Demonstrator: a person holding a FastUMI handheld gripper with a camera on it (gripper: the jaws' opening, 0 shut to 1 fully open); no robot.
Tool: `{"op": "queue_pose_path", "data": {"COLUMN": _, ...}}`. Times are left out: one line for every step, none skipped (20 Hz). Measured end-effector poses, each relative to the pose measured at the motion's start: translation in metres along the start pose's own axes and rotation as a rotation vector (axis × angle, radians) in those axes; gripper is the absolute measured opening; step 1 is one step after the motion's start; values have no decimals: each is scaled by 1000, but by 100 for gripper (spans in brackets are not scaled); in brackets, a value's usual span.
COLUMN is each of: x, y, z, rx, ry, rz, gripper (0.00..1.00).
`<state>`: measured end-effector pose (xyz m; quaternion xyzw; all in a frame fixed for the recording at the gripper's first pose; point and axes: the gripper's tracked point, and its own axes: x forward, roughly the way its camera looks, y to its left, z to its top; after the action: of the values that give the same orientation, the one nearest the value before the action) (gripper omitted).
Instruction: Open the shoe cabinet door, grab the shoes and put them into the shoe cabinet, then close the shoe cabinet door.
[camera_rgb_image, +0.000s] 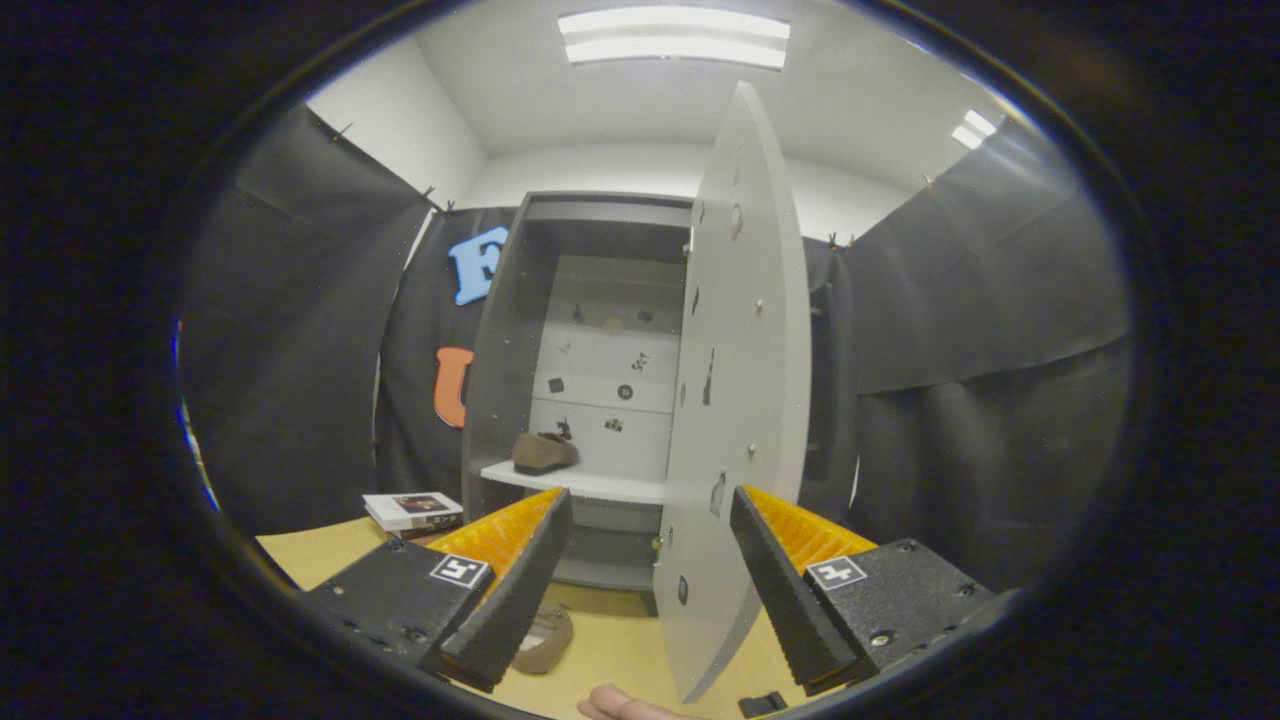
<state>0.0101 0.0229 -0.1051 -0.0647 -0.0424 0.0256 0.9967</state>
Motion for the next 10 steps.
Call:
{"op": "queue_pose_path", "data": {"x": 8, "y": 10, "z": -12, "rx": 12, "ry": 29, "rz": 18, "gripper": 100}}
{"op": "queue_pose_path", "data": {"x": 12, "y": 20, "z": -22, "rx": 26, "ry": 54, "rz": 40, "gripper": 100}}
{"op": "queue_pose_path", "data": {"x": 19, "y": 32, "z": -32, "rx": 40, "ry": 81, "rz": 67, "gripper": 100}}
{"op": "queue_pose_path", "data": {"x": 27, "y": 40, "z": -43, "rx": 46, "ry": 108, "rz": 79, "gripper": 100}}
{"op": "queue_pose_path", "data": {"x": 35, "y": 48, "z": -53, "rx": 46, "ry": 133, "rz": 83, "gripper": 100}}
{"op": "queue_pose_path", "data": {"x": 43, "y": 55, "z": -63, "rx": 46, "ry": 154, "rz": 84, "gripper": 100}}
{"op": "queue_pose_path", "data": {"x": 50, "y": 63, "z": -74, "rx": 47, "ry": 178, "rz": 87, "gripper": 100}}
{"op": "queue_pose_path", "data": {"x": 57, "y": 71, "z": -87, "rx": 57, "ry": 202, "rz": 94, "gripper": 100}}
{"op": "queue_pose_path", "data": {"x": 61, "y": 81, "z": -100, "rx": 79, "ry": 235, "rz": 108, "gripper": 100}}
{"op": "queue_pose_path", "data": {"x": 66, "y": 91, "z": -114, "rx": 105, "ry": 267, "rz": 123, "gripper": 100}}
